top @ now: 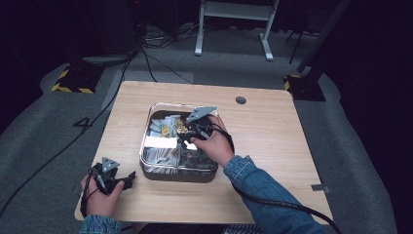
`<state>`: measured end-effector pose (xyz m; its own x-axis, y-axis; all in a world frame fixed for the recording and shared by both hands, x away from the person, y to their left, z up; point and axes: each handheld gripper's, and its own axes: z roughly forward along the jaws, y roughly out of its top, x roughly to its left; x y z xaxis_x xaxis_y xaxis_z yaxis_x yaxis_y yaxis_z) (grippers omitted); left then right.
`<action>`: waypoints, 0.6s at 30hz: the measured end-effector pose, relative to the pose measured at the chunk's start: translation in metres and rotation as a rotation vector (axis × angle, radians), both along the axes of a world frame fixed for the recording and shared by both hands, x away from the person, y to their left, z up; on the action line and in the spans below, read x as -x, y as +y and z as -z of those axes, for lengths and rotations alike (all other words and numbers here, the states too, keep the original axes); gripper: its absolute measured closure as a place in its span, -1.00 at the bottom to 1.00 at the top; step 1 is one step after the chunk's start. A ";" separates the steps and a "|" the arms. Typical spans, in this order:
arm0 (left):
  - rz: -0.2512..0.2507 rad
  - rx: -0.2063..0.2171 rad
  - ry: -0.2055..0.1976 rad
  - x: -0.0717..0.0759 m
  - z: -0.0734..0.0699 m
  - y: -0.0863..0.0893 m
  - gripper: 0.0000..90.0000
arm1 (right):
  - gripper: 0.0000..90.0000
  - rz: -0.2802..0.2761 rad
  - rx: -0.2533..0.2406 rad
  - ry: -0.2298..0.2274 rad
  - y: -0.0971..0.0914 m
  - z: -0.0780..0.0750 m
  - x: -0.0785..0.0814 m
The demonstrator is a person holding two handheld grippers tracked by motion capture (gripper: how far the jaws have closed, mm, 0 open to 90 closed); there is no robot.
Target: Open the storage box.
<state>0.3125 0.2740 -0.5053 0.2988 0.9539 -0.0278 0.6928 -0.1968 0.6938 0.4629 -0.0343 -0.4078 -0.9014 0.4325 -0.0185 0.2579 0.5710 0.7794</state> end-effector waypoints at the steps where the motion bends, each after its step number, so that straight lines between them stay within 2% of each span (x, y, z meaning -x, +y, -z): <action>1: 0.000 0.000 0.000 0.000 0.000 0.000 -0.61 | 0.30 0.001 -0.002 -0.001 -0.002 -0.003 0.000; 10: 0.004 -0.002 0.000 0.000 0.000 0.000 -0.61 | 0.30 0.016 -0.020 -0.022 -0.024 -0.019 -0.001; 18: 0.020 0.000 -0.001 -0.002 0.000 0.002 -0.61 | 0.30 0.045 -0.030 -0.031 -0.055 -0.029 -0.003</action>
<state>0.3147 0.2755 -0.5053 0.3182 0.9476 -0.0275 0.6881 -0.2109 0.6943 0.4658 -0.0890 -0.3786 -0.8801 0.4737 -0.0331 0.2581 0.5357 0.8040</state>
